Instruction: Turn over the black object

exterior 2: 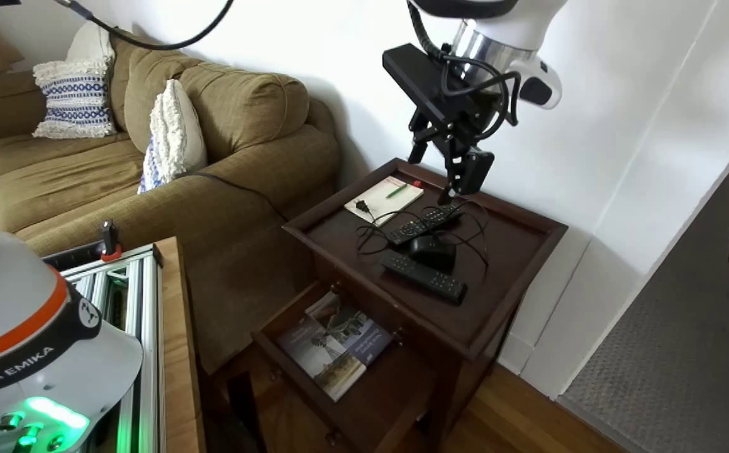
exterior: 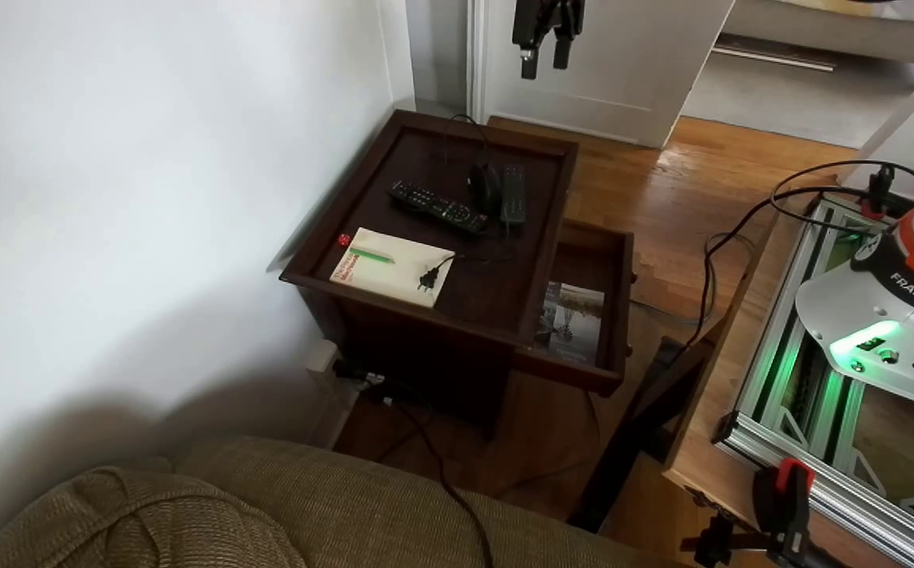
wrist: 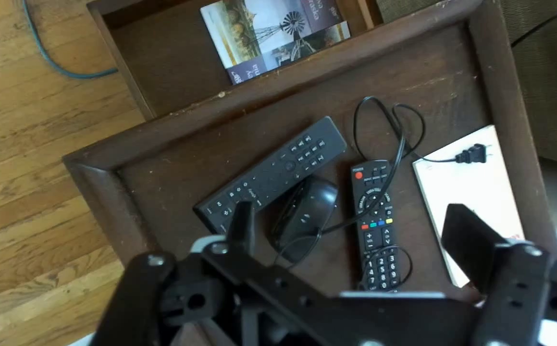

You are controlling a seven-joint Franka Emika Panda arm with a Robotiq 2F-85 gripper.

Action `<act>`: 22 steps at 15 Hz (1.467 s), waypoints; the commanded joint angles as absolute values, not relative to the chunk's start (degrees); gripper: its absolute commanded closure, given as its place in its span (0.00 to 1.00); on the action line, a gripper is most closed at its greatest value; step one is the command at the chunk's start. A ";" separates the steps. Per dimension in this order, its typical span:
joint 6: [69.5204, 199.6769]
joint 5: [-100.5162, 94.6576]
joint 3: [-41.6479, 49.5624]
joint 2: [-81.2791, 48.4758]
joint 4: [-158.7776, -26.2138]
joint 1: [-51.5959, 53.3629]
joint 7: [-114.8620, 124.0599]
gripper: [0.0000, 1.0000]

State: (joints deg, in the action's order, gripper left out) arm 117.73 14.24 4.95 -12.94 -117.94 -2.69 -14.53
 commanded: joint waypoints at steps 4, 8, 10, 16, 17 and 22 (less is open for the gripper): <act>119.64 13.49 2.81 -21.01 -114.13 -3.99 -9.92 0.00; 119.75 13.46 2.79 -21.94 -113.04 -4.06 -9.64 0.00; 119.28 12.70 2.92 -22.81 -112.17 -3.69 -8.42 0.00; 114.30 14.84 1.55 -32.08 -107.22 -3.84 -1.74 0.00; 113.53 14.91 1.51 -33.42 -106.57 -3.94 -0.66 0.00; 113.13 15.28 1.86 -39.91 -102.48 -4.33 3.71 0.00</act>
